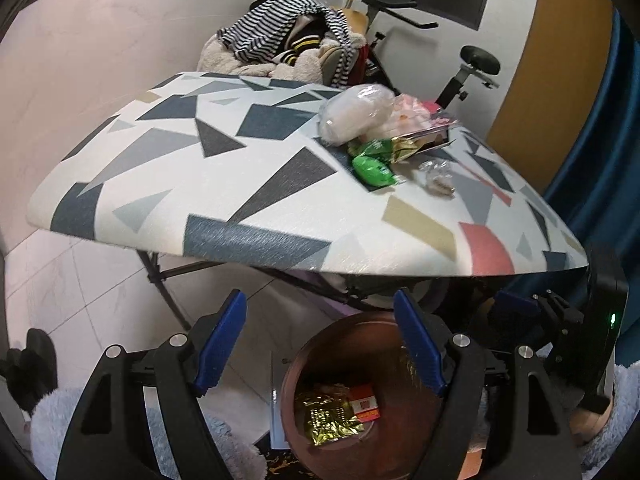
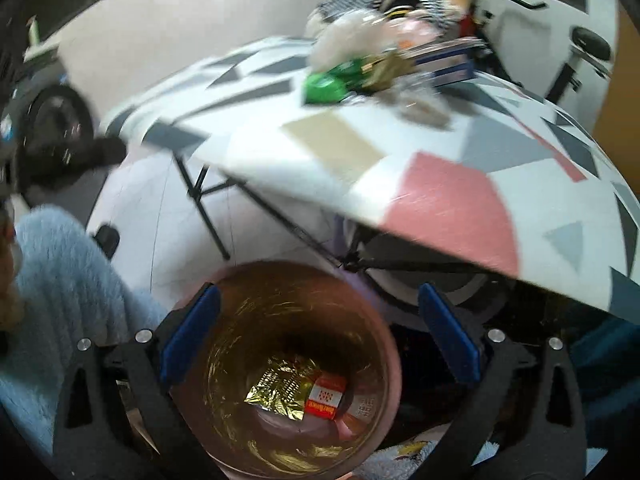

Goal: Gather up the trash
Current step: 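Grasp the white tissue bundle with the right gripper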

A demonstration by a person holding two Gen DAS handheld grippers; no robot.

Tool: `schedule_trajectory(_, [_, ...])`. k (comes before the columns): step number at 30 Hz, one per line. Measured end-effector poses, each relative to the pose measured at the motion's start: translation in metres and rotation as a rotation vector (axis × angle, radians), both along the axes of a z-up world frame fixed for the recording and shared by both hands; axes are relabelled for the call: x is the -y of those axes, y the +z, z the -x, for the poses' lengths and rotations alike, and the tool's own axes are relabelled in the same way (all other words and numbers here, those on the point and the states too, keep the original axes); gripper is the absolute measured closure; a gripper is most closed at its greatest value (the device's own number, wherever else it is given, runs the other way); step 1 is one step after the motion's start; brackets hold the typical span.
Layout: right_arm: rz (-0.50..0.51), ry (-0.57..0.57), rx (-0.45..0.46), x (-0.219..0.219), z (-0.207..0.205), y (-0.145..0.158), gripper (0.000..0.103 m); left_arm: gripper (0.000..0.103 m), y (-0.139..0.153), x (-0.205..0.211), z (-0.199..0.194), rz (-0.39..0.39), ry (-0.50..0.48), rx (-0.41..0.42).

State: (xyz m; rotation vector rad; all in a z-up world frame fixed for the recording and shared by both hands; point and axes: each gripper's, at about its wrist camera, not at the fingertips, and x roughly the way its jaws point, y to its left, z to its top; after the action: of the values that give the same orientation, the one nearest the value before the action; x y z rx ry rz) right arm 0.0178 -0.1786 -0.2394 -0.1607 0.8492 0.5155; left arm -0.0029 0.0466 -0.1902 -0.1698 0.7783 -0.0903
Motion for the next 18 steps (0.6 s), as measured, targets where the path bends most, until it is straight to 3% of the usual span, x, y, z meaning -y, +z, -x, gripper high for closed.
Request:
schedule_trajectory(9, [-0.131, -0.142, 0.039, 0.057, -0.038, 0.052, 0.006, 0.029, 0.043, 0.003, -0.027, 0.013, -0.066, 0.050])
schedule_trajectory(13, [-0.140, -0.158, 0.069, 0.077, -0.072, 0.091, 0.006, 0.029, 0.079, -0.004, -0.054, 0.023, -0.077, 0.081])
schedule_trajectory(18, [-0.084, -0.183, 0.107, 0.084, -0.134, 0.134, 0.006, 0.029, 0.121, -0.023, -0.107, 0.066, -0.071, 0.097])
